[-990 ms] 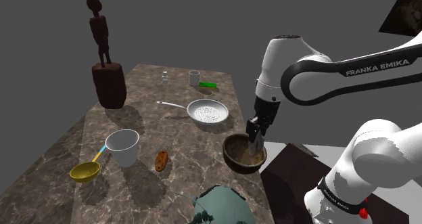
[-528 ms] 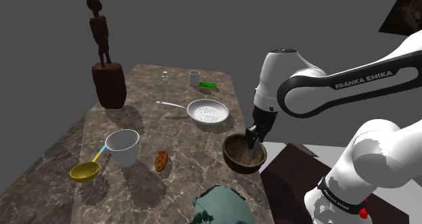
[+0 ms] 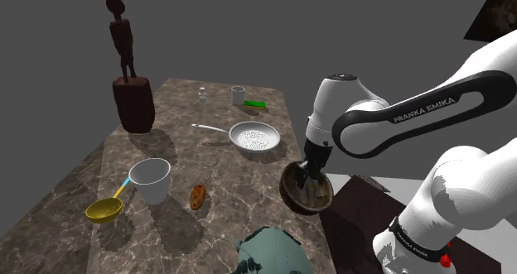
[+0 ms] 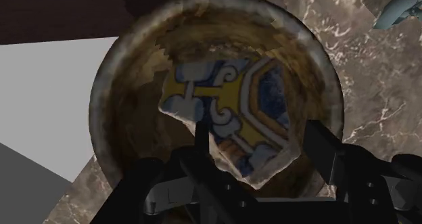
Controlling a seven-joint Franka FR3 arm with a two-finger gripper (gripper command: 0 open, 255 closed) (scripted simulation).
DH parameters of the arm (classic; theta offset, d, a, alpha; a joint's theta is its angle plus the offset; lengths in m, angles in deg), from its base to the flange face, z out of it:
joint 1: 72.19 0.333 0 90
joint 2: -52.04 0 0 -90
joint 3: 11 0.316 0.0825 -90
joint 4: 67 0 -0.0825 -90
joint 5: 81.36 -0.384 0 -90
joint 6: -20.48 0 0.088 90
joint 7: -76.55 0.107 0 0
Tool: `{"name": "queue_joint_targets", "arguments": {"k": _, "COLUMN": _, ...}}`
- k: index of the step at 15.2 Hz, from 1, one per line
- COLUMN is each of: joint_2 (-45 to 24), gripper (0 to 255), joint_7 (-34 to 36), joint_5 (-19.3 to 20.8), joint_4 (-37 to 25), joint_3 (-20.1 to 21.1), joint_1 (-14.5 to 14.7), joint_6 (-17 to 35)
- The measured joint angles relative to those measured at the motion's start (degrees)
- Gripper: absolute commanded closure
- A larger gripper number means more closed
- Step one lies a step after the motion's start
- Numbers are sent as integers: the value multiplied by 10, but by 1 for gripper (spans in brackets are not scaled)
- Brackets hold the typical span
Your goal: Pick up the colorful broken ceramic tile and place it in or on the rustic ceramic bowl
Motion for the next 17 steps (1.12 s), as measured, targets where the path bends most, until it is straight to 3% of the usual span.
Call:
{"name": "queue_joint_targets", "arguments": {"k": 6, "joint_2": -8, "gripper": 255, "joint_7": 1, "joint_5": -1, "joint_4": 9, "joint_3": 1, "joint_1": 2, "joint_6": -5}}
{"name": "queue_joint_targets", "arguments": {"k": 7, "joint_2": -8, "gripper": 0, "joint_7": 2, "joint_5": -1, "joint_4": 9, "joint_3": 1, "joint_1": 2, "joint_6": -5}}
{"name": "queue_joint_targets", "arguments": {"k": 13, "joint_2": -8, "gripper": 0, "joint_7": 2, "joint_5": -2, "joint_4": 9, "joint_3": 1, "joint_1": 2, "joint_6": -5}}
{"name": "queue_joint_targets", "arguments": {"k": 17, "joint_2": 43, "gripper": 0, "joint_7": 1, "joint_5": 8, "joint_4": -20, "joint_3": -14, "joint_1": 2, "joint_6": -83}}
